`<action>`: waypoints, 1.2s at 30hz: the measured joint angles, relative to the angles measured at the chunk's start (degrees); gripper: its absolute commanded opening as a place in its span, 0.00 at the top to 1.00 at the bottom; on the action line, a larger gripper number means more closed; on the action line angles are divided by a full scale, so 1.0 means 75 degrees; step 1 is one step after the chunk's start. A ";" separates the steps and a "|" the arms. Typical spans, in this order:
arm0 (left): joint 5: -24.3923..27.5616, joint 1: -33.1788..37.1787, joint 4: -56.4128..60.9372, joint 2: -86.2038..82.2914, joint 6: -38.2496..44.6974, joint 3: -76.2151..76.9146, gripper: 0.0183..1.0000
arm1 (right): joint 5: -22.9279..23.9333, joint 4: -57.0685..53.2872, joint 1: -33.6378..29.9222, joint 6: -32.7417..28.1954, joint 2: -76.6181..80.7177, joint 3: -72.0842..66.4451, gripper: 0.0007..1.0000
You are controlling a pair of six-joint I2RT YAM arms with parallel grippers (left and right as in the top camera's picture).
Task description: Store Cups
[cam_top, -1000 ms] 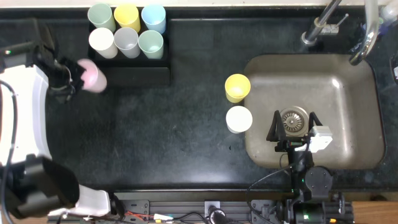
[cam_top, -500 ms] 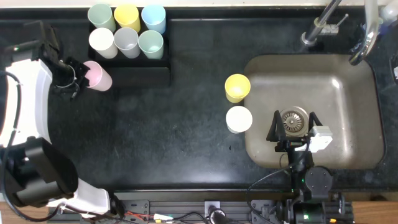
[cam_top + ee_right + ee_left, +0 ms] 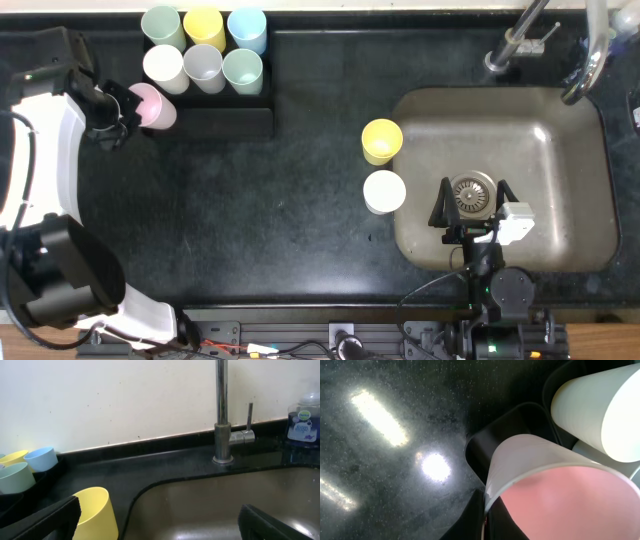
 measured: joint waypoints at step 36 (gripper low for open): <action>-0.0015 -0.0032 0.0504 0.1020 0.0000 0.0079 0.93 | 0.0003 0.0000 0.0003 -0.0003 0.0000 0.0000 0.00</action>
